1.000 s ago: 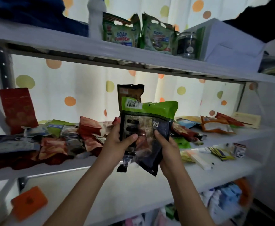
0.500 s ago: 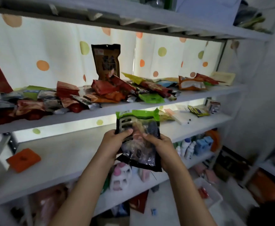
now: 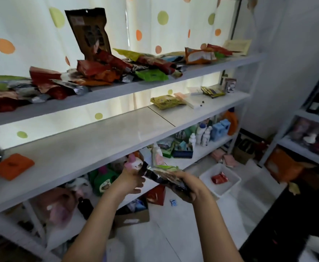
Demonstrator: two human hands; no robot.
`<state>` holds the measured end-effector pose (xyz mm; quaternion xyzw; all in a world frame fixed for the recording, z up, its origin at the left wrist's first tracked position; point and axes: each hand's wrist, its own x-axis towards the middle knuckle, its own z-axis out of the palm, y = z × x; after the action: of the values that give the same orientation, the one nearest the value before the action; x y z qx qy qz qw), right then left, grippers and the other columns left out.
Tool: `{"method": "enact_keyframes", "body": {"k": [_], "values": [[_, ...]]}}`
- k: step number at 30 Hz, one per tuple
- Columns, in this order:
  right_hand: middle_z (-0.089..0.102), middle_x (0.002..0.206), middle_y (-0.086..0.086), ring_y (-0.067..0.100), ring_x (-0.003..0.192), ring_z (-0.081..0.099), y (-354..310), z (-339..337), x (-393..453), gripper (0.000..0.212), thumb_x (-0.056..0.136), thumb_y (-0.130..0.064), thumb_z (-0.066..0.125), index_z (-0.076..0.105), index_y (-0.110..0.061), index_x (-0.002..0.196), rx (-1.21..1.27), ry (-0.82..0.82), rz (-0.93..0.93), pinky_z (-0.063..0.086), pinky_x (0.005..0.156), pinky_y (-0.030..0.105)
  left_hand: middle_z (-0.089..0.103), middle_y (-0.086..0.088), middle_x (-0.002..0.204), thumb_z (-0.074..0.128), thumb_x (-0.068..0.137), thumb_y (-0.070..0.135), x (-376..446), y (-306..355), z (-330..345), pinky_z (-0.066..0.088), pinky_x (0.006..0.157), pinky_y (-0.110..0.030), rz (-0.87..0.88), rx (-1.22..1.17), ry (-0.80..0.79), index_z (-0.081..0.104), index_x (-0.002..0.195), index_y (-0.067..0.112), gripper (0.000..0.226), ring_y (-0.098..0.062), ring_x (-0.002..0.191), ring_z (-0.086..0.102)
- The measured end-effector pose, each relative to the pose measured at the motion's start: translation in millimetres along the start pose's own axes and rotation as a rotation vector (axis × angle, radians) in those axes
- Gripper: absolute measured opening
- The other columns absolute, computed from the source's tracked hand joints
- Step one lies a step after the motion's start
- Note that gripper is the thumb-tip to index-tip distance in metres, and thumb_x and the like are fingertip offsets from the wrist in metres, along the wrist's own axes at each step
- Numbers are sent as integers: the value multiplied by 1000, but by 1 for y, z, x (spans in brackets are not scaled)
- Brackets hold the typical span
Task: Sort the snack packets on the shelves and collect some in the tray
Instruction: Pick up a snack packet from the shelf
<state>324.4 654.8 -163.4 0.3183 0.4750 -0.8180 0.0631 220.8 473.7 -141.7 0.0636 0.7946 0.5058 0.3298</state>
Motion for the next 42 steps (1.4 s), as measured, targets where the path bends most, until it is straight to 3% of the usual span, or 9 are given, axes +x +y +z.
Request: {"method": "enact_keyframes", "body": {"k": [3, 6, 15, 21, 26, 33, 36, 38, 42], "values": [[62, 106, 16, 21, 90, 59, 21, -19, 2, 61, 55, -15, 75, 67, -2, 114, -7, 32, 75, 45, 61, 22, 60, -12, 84, 75, 70, -1, -4, -16, 18, 47, 70, -19, 174, 266, -86, 53, 115, 19, 54, -10, 83, 56], [67, 103, 18, 19, 78, 67, 31, -33, -8, 31, 80, -8, 63, 65, 0, 110, 42, 49, 80, 50, 44, 20, 60, 15, 100, 82, 69, 0, -10, -25, 49, 42, 71, 0, 303, 309, -54, 48, 118, 25, 64, 7, 94, 60], [70, 95, 21, 22, 65, 66, 26, -71, -37, 55, 93, -60, 46, 68, -12, 106, 2, 58, -68, 46, 52, 24, 72, -2, 91, 84, 71, 7, -11, -24, 97, 51, 62, -9, 277, 227, -5, 71, 94, 16, 27, -21, 86, 69], [62, 122, 10, 29, 112, 60, 38, -95, -24, 62, 98, -60, 36, 56, -13, 131, 51, 401, -223, 53, 94, 50, 65, 4, 102, 86, 69, 11, -2, -11, 107, 46, 72, -10, 280, 210, -14, 63, 107, 20, 45, -10, 90, 60], [56, 138, 4, 24, 125, 54, 43, -95, -15, 59, 94, -65, 40, 51, -27, 138, 241, 293, -327, 49, 98, 52, 57, -15, 134, 72, 85, 19, 13, 2, 120, 41, 79, -11, 255, 275, -9, 50, 133, 4, 55, -29, 118, 55], [60, 132, 7, 26, 120, 57, 27, -89, -1, 45, 101, -53, 38, 57, -27, 132, 257, 349, -396, 53, 93, 46, 45, -11, 144, 57, 96, 26, 11, 30, 120, 34, 99, -23, 340, 413, -71, 40, 140, 7, 51, -28, 130, 45], [63, 128, 9, 28, 117, 60, 23, -85, 7, 41, 102, -47, 39, 61, -24, 127, 245, 359, -406, 55, 82, 41, 56, -13, 133, 65, 91, 28, 35, 20, 113, 48, 92, -32, 266, 394, -55, 48, 133, 5, 51, -28, 107, 61], [65, 124, 10, 26, 115, 61, 20, -81, 15, 40, 102, -45, 39, 63, -22, 124, 225, 391, -420, 55, 84, 41, 67, -14, 117, 76, 81, 17, 45, 21, 103, 55, 71, -26, 299, 290, -70, 61, 117, 3, 41, -18, 78, 63], [69, 118, 1, 20, 116, 58, 8, -73, 34, 27, 96, -17, 47, 69, -24, 112, 27, 517, -429, 48, 97, 38, 69, 7, 108, 85, 70, 14, 76, 30, 85, 49, 76, -8, 414, 195, -154, 68, 110, 16, 44, -8, 95, 65]]}}
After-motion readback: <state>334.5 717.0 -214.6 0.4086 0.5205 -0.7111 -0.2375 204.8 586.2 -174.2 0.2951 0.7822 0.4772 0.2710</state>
